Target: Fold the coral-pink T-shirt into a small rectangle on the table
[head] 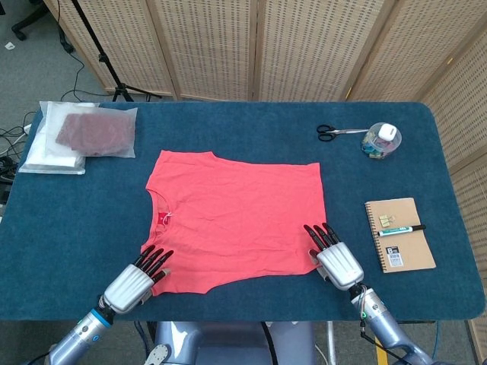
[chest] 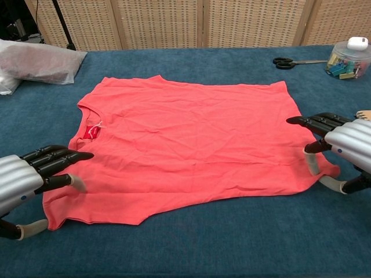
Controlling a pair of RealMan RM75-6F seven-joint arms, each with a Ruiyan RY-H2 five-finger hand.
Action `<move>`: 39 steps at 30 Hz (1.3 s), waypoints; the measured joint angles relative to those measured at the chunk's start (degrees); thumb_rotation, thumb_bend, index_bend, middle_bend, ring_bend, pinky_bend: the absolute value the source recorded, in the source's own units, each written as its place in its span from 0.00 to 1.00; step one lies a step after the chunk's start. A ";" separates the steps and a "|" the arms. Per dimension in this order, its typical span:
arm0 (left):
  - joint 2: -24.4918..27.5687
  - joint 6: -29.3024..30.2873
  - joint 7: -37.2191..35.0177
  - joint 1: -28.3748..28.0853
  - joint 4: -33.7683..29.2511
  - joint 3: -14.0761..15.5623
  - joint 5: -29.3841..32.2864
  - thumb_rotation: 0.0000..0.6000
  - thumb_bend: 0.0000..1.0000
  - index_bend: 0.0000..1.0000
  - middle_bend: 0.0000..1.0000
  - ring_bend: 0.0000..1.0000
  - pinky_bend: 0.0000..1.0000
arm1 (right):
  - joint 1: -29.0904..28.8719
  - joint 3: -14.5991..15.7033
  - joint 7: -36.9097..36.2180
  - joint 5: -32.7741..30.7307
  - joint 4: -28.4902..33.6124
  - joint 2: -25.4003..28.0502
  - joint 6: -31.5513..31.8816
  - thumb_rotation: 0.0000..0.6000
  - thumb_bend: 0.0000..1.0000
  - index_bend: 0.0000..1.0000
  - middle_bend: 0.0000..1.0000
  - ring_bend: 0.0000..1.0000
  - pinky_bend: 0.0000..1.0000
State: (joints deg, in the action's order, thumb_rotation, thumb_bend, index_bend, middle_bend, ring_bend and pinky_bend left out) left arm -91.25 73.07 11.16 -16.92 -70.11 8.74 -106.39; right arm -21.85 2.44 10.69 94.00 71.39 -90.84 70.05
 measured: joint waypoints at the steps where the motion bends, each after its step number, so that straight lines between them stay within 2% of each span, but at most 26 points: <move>1: -0.13 -0.11 0.04 -0.04 0.04 0.07 0.10 1.00 0.37 0.37 0.00 0.00 0.00 | 0.00 0.01 -0.01 -0.01 0.02 0.01 0.01 1.00 0.47 0.57 0.00 0.00 0.00; 6: -0.54 -0.34 -0.08 -0.20 0.20 0.27 0.66 1.00 0.46 0.43 0.00 0.00 0.00 | -0.05 -0.01 -0.12 -0.03 0.02 0.04 0.07 1.00 0.47 0.57 0.00 0.00 0.00; 22: -1.94 1.22 -2.08 -0.21 2.00 0.25 1.92 1.00 0.54 0.67 0.00 0.00 0.00 | -0.19 0.31 -0.58 0.34 -0.06 0.14 0.22 1.00 0.47 0.58 0.00 0.00 0.00; 32: -1.34 3.43 -4.69 -0.43 1.84 1.01 0.88 1.00 0.56 0.69 0.00 0.00 0.00 | -0.15 1.02 -2.98 2.16 1.09 1.25 1.98 1.00 0.47 0.61 0.02 0.00 0.00; 39: 1.55 5.39 -6.68 -0.66 -1.04 2.60 -1.00 1.00 0.57 0.69 0.00 0.00 0.00 | -0.38 3.13 -5.91 7.03 3.85 4.43 4.81 1.00 0.47 0.62 0.03 0.00 0.00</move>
State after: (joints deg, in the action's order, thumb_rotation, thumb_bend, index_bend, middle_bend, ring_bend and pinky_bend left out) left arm -89.70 78.47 4.47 -17.58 -71.15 11.35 -107.38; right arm -22.23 5.57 4.78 101.03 75.24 -86.42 74.86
